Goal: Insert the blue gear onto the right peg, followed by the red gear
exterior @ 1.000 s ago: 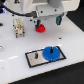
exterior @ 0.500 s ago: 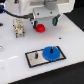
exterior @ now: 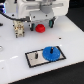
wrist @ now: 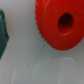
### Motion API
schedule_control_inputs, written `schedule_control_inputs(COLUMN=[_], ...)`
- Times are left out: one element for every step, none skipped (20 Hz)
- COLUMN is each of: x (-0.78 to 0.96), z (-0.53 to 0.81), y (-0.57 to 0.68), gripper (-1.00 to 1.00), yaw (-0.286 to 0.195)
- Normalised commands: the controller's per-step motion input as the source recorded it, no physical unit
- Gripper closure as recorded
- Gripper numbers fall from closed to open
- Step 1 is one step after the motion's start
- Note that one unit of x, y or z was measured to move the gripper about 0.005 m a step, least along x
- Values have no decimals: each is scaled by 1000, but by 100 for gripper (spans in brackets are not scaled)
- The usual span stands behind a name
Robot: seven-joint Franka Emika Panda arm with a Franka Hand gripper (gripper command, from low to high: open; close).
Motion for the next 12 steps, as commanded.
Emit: schedule_control_inputs(x=[-27, -10, -1, -2, -4, 3, -1, -8, 9, 1, 16, 29], z=[-83, -70, -49, -53, -65, -25, -9, -4, -5, 0, 22, 143], y=[-82, 2, 3, 1, -6, 0, 1, 6, 3, 2, 1, -1], gripper=[100, 100, 100, 100, 100, 100, 100, 100, 100, 100, 100, 100], yaw=[0, 0, 0, 0, 0, 0, 0, 0, 0, 0, 0, 0])
